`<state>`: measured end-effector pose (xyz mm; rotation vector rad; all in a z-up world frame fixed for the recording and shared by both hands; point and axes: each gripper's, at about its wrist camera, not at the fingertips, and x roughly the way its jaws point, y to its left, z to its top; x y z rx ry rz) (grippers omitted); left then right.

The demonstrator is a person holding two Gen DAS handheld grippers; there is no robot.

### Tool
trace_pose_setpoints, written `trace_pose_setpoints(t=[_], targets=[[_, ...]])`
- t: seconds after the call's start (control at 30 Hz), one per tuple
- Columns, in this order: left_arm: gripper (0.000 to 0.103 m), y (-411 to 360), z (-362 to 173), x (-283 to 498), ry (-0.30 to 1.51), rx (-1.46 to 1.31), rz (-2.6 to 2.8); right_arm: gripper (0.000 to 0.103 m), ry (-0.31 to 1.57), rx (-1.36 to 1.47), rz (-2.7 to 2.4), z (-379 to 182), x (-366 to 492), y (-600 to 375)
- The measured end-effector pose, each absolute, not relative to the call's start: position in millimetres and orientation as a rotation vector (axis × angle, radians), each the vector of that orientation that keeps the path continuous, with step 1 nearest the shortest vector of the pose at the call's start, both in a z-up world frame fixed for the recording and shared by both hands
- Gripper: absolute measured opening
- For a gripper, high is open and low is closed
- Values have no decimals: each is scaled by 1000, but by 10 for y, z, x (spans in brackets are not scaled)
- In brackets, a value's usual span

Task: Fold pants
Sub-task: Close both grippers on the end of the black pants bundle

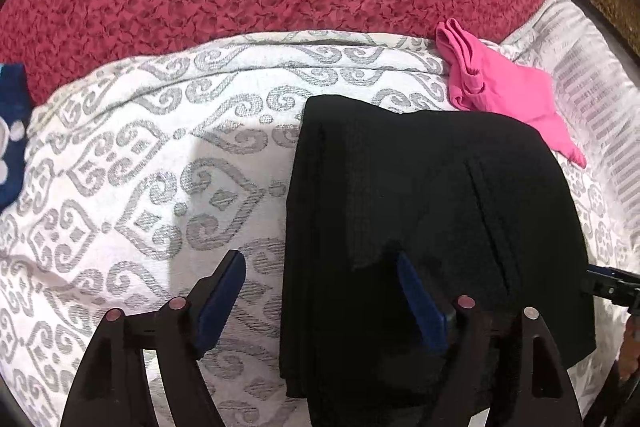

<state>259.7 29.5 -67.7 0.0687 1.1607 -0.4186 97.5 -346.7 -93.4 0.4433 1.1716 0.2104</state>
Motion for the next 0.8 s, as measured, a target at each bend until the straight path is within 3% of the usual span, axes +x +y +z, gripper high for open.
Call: trace_pose_setpoints(t=[0.37,0.5,0.8], targets=[[91,450,-865,2741,1230,-99,-472,67,1178,470,206,-974,1199,-3412],[94,342,-883,2740,1209,-43,-476,68,1176,483,203,-988,1335,-3398],[92,271,-903,2838,1201,-21,-520,68,1174,496,180,-1016,1542,-3366]])
